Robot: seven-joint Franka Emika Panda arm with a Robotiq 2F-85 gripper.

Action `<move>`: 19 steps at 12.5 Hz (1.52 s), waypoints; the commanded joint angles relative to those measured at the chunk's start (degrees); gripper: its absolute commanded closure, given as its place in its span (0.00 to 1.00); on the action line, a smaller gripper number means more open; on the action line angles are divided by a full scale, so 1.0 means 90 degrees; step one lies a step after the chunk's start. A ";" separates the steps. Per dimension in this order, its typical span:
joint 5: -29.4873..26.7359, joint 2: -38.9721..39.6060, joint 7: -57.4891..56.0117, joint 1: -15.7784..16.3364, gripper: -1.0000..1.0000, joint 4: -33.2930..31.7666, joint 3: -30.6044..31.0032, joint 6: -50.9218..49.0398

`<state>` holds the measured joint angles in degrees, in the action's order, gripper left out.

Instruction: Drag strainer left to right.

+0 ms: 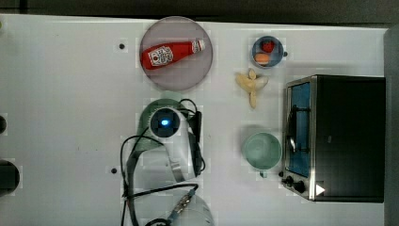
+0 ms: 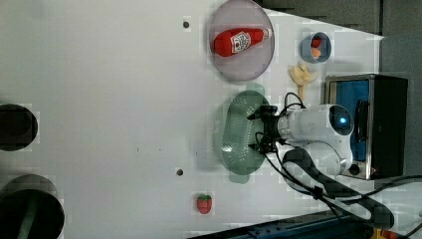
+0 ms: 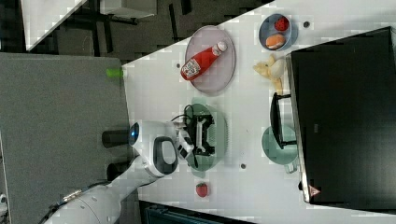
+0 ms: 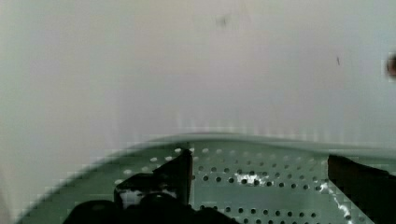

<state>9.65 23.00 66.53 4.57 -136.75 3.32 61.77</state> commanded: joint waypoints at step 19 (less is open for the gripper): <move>-0.0043 -0.0943 -0.4008 -0.0091 0.00 0.0018 -0.1423 -0.0117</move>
<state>9.17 18.62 38.24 2.26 -136.86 -11.94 63.11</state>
